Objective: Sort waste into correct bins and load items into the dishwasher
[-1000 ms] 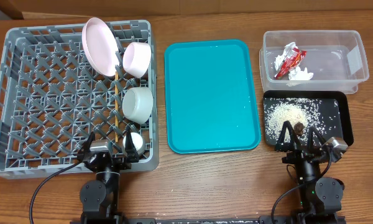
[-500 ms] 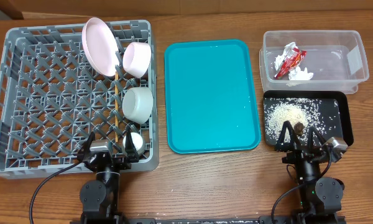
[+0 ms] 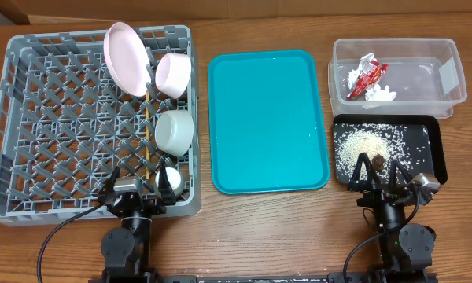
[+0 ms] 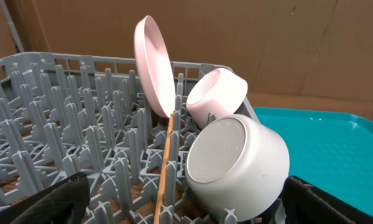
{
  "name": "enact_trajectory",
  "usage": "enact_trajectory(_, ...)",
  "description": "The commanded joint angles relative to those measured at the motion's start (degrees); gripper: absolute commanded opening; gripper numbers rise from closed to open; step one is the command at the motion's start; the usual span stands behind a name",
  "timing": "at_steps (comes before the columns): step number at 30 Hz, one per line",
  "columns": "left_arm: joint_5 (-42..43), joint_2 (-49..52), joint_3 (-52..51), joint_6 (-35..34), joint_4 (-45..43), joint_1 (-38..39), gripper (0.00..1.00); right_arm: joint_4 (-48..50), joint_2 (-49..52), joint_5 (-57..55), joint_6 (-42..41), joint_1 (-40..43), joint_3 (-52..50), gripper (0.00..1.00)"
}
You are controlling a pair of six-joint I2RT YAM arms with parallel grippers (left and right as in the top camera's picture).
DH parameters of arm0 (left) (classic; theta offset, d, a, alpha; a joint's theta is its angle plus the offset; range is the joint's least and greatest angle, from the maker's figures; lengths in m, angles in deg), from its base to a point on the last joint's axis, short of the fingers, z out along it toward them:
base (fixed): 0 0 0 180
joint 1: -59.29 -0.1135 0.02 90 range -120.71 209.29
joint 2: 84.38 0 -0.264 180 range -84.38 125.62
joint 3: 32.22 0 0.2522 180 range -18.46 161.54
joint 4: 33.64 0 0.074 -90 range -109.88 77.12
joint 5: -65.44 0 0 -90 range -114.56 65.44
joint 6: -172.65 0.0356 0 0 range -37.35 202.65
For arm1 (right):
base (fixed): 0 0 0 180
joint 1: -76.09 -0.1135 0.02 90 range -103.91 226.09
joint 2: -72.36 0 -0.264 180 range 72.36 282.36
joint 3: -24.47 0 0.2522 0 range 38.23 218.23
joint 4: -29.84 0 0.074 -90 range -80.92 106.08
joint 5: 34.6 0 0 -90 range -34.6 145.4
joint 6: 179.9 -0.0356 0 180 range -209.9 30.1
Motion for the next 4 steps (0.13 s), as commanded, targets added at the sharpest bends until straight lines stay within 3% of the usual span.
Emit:
enact_trajectory(1,0.5,-0.6,-0.3,1.6,-0.1,-0.3,1.00,0.3,-0.7,-0.1,0.4,0.2,-0.6,1.00)
enact_trajectory(4,0.5,-0.6,-0.3,1.5,-0.1,-0.3,1.00,0.3,-0.7,-0.1,0.4,0.2,-0.6,1.00)
